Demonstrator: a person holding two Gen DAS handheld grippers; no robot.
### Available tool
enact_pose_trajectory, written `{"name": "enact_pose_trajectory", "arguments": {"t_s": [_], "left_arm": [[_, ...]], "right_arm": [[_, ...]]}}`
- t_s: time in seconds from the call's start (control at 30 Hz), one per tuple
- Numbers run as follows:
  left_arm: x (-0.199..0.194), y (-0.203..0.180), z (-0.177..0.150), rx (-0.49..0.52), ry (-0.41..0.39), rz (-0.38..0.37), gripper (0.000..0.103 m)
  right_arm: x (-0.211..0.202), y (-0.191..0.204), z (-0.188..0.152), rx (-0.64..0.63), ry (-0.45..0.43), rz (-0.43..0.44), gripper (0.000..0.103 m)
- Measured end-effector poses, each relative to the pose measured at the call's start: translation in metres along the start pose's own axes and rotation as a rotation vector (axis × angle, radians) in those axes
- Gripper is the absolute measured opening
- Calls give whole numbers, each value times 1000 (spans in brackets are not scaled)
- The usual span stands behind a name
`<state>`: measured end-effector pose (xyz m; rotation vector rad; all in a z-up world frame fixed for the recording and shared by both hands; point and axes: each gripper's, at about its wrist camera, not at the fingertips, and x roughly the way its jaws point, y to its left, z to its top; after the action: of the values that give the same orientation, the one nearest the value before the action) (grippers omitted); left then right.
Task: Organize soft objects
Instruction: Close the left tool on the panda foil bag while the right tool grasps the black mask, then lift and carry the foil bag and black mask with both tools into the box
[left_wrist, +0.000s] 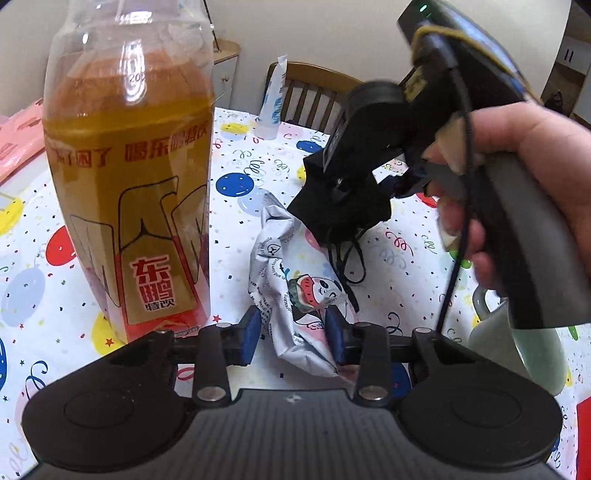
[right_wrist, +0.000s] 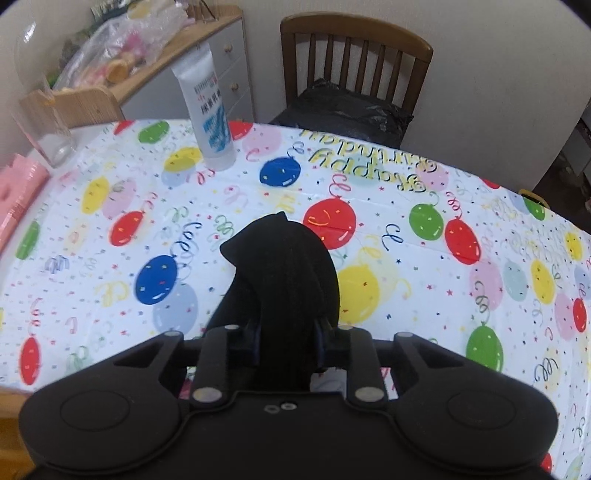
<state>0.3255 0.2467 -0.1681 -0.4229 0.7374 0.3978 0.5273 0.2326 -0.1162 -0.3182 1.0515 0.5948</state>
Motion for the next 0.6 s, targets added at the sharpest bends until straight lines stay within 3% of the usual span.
{"name": "enact_pose_trajectory", "arguments": {"t_s": [0.37,0.6], "left_arm": [[-14,10,-7,-2,-8,-31,31],[-48,19,-3,-9,-44,-52,31]], "right_arm": [[-84,-22,-15,69,-105,67,22],[-143,-36,-42,85,-140,108,22]]}}
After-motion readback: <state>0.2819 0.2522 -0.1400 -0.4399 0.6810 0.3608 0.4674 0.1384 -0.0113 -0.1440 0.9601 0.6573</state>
